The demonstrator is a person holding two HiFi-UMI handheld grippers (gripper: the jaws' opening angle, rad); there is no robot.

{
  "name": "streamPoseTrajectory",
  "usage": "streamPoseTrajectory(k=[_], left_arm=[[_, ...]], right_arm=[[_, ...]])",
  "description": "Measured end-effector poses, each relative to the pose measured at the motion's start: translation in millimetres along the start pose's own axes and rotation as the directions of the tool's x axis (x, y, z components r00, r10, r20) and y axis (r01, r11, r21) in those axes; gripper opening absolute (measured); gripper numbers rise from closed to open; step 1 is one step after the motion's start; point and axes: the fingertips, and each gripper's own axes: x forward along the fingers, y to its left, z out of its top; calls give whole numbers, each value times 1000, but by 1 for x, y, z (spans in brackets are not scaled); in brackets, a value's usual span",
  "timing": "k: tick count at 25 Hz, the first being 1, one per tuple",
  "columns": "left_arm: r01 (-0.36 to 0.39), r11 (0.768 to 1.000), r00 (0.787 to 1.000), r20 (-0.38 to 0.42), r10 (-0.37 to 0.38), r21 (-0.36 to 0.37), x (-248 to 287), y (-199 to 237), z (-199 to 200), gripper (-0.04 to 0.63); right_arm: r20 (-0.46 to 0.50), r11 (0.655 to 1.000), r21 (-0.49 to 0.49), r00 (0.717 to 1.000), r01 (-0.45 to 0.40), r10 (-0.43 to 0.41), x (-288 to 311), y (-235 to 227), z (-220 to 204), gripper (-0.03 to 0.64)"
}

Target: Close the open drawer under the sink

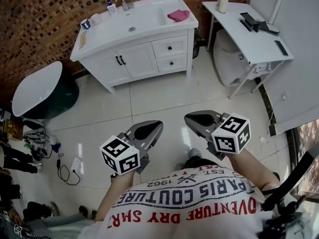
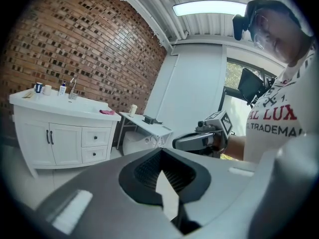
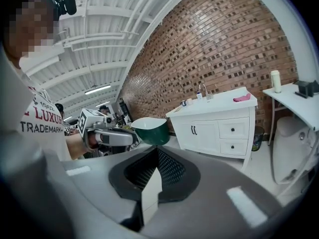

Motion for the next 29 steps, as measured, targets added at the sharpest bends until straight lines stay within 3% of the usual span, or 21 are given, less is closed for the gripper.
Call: streamPoseTrajectory(k=[29], left_arm=[[2, 1000, 1000, -24, -1, 27, 2, -15, -8, -15]], right_arm=[[24, 1000, 10, 999, 28, -28, -11, 3, -11, 6]])
